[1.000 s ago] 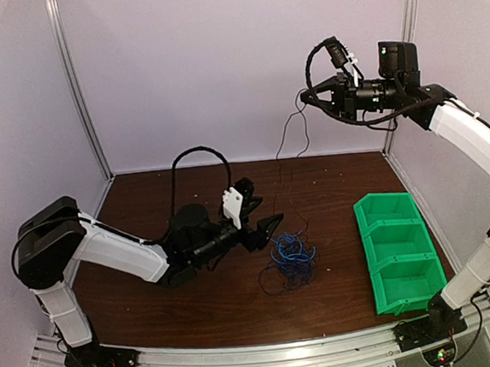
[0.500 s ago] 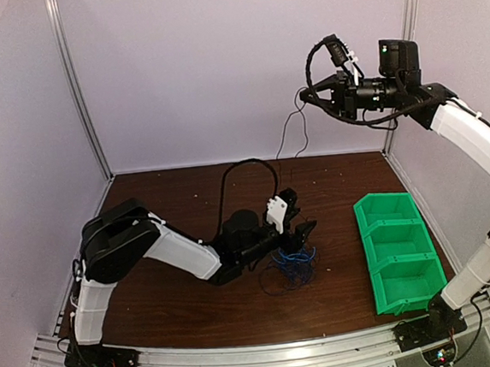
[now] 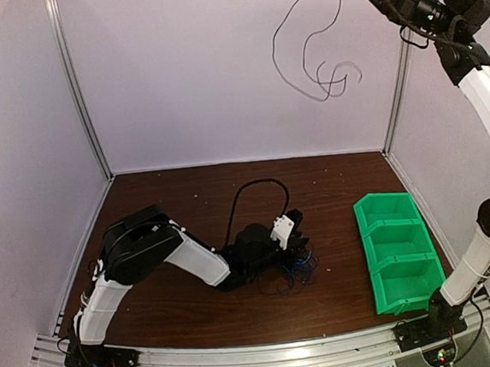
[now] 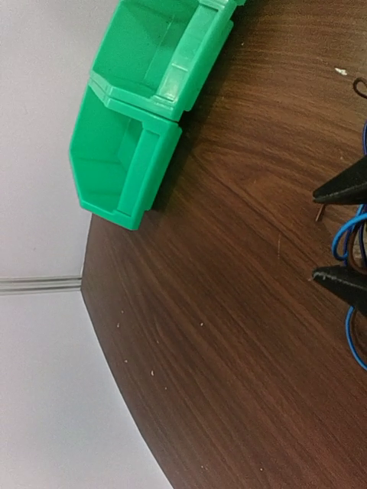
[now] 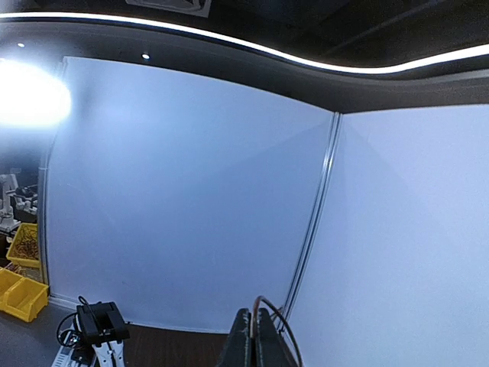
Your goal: Untangle the cables
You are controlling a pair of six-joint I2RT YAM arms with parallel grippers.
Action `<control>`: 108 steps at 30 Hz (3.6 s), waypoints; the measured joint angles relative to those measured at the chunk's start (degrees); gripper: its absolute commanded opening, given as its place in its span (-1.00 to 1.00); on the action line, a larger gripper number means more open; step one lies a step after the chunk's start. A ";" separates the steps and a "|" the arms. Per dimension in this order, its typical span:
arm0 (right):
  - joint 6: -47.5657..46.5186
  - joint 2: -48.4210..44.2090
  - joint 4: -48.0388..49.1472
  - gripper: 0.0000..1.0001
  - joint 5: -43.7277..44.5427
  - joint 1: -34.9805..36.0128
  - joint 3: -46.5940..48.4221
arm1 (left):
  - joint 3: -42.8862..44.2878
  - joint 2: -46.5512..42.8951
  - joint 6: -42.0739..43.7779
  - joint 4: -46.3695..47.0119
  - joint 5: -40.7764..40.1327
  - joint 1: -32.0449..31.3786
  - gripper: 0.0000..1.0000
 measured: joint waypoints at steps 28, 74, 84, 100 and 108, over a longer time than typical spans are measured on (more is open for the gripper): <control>-20.61 -12.09 -14.62 -1.00 5.75 -5.86 -33.88 | -29.22 -28.06 1.18 -9.92 -17.84 4.87 0.31; -29.44 -16.17 -29.88 -1.00 21.22 -4.11 -45.05 | -24.11 -39.60 -5.03 -14.01 4.26 4.72 0.26; -29.55 -16.37 -29.97 -1.00 27.39 -5.53 -42.45 | -28.06 -40.24 -6.54 -14.36 2.64 4.72 0.25; -31.95 -21.68 -32.11 -1.00 31.67 -16.46 -44.94 | -28.28 -40.28 -7.17 -14.43 0.98 4.72 0.25; -32.87 -22.91 -33.03 -1.00 31.85 -19.80 -47.76 | -28.11 -39.01 -7.17 -14.49 0.94 4.72 0.25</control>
